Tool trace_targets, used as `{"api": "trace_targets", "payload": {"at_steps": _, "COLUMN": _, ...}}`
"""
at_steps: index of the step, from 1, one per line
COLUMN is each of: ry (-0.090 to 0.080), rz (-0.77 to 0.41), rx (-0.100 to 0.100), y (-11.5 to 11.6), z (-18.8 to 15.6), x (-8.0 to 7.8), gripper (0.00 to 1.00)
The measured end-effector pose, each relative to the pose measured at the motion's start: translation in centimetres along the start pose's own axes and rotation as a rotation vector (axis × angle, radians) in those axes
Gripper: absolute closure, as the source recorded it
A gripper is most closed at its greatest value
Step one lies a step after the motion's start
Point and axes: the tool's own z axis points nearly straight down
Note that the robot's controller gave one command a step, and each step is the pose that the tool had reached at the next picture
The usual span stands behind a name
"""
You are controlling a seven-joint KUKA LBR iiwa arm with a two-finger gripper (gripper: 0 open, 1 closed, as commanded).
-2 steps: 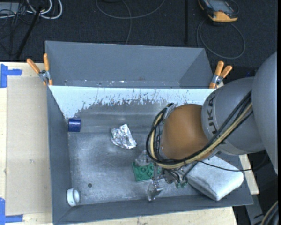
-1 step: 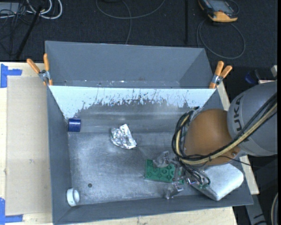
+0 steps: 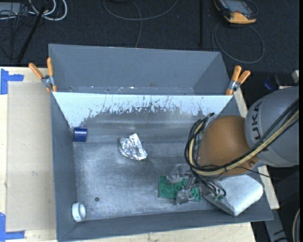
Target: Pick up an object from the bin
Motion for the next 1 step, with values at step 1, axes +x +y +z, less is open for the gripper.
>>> {"api": "trace_targets", "payload": {"at_steps": 1, "ry": 0.028, "rz": -0.017, "rx": 0.000, "y": -0.13, "z": -13.52, "x": 0.36, "gripper": 1.00}}
